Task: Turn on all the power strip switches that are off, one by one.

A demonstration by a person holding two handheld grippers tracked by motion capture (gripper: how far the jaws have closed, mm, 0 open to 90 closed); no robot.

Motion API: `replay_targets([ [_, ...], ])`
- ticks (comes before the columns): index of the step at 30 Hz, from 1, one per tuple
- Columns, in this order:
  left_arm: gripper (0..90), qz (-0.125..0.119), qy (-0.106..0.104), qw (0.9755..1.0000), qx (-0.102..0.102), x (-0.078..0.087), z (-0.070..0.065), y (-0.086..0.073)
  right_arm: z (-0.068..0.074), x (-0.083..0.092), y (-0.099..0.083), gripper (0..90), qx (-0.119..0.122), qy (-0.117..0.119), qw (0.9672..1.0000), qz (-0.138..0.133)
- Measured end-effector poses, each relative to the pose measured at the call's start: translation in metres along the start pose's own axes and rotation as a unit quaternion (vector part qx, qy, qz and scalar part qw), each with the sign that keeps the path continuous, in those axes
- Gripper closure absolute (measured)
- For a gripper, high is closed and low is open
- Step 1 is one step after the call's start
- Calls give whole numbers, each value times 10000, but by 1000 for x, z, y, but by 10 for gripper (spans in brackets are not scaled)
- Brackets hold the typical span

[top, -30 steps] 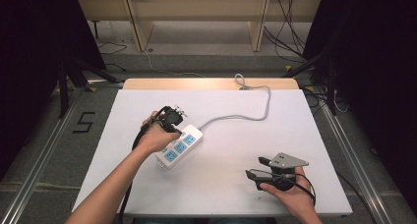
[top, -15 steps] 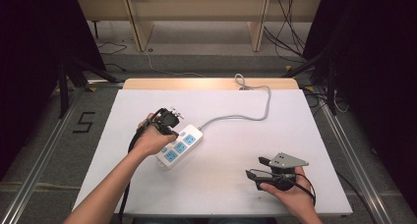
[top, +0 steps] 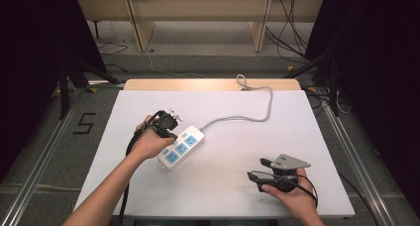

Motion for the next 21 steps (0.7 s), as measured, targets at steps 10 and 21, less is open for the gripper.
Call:
replay_targets([
  [10, 897, 34, -10, 10000, 3, 0, 1, -6, 0, 0, 0, 306, 4, 0, 10000, -9],
  [21, 897, 132, -20, 9999, 41, 0, 5, -19, 0, 0, 0, 306, -10, 3, 10000, -11],
])
Point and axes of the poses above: each handheld gripper's, and its own axes: x roughly backward along the jaws, y roughly out of its top, z roughly to its left, the point moved 1 cm from there along -x, roughly forward along the jaws, and after that the axes turned 9 degrees about y, right-handed, at the moved point
